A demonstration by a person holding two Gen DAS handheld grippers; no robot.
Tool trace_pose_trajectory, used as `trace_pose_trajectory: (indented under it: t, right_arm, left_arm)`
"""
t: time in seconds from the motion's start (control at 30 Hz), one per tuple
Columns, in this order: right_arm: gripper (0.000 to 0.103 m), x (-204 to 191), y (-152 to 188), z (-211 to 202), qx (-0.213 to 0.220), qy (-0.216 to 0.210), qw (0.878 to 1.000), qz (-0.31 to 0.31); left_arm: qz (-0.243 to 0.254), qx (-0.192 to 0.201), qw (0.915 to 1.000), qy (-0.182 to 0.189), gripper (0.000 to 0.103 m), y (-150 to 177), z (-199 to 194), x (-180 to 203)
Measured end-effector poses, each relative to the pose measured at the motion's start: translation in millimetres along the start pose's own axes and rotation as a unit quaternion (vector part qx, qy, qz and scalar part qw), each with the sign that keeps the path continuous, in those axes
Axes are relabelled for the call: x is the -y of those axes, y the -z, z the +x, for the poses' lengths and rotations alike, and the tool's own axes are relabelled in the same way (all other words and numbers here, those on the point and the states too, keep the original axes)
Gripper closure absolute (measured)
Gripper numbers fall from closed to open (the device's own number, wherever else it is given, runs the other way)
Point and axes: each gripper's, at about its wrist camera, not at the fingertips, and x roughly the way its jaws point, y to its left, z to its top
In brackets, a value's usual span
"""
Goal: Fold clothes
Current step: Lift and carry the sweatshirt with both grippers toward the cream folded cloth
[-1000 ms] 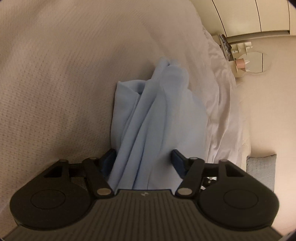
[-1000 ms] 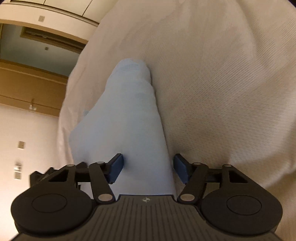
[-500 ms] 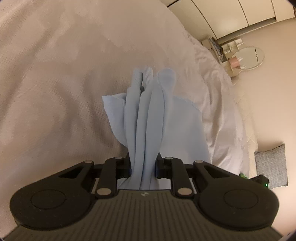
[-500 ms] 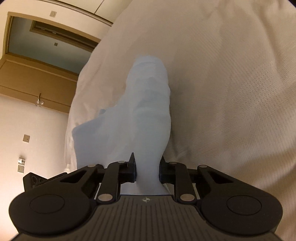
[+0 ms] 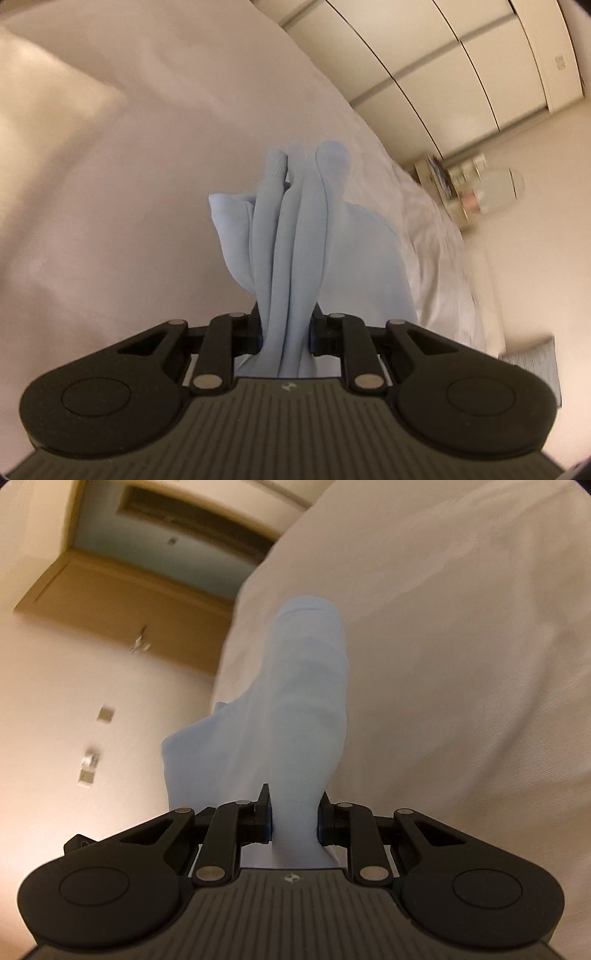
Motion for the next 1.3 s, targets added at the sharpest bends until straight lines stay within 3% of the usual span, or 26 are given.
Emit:
trace_pose_trajectory:
  t: [0.27, 0.4, 0.6, 0.7, 0.9, 1.03, 1.17, 1.23, 1.3]
  right_arm:
    - [0.082, -129, 61, 167, -0.023, -0.058, 0.998, -0.016]
    - [0.082, -166, 82, 234, -0.021, -0.061, 0.998, -0.023]
    - [0.082, -172, 106, 294, -0.034, -0.020, 0.999, -0.018]
    - [0.080, -164, 136, 295, -0.036, 0.008, 0.999, -0.036]
    - [0.080, -190, 149, 290, -0.020, 0.025, 0.995, -0.096]
    - [0.080, -168, 150, 284, -0.046, 0.016, 0.998, -0.044]
    - [0.080, -180, 150, 289, -0.049, 0.026, 0.997, -0.059]
    - [0.080, -174, 148, 295, -0.052, 0.032, 0.998, -0.033]
    - [0.070, -175, 150, 291, -0.051, 0.054, 0.996, -0.049]
  left_arm:
    - [-0.002, 0.054, 0.9973, -0.049, 0.087, -97, -124, -118]
    - [-0.004, 0.050, 0.9967, -0.063, 0.087, -131, -141, -165]
    - [-0.013, 0.030, 0.9967, -0.074, 0.087, -142, -125, -221]
    - [-0.044, 0.027, 0.9976, -0.047, 0.085, -142, -119, -251]
    - [-0.030, 0.036, 0.9985, -0.026, 0.086, -141, -126, -255]
    - [-0.042, 0.037, 0.9980, -0.030, 0.087, -143, -129, -263]
    - [-0.049, 0.037, 0.9974, -0.037, 0.087, -146, -131, -270]
    - [-0.052, 0.035, 0.9971, -0.043, 0.083, -147, -132, -273]
    - [-0.052, 0.028, 0.9966, -0.058, 0.072, -147, -131, -275]
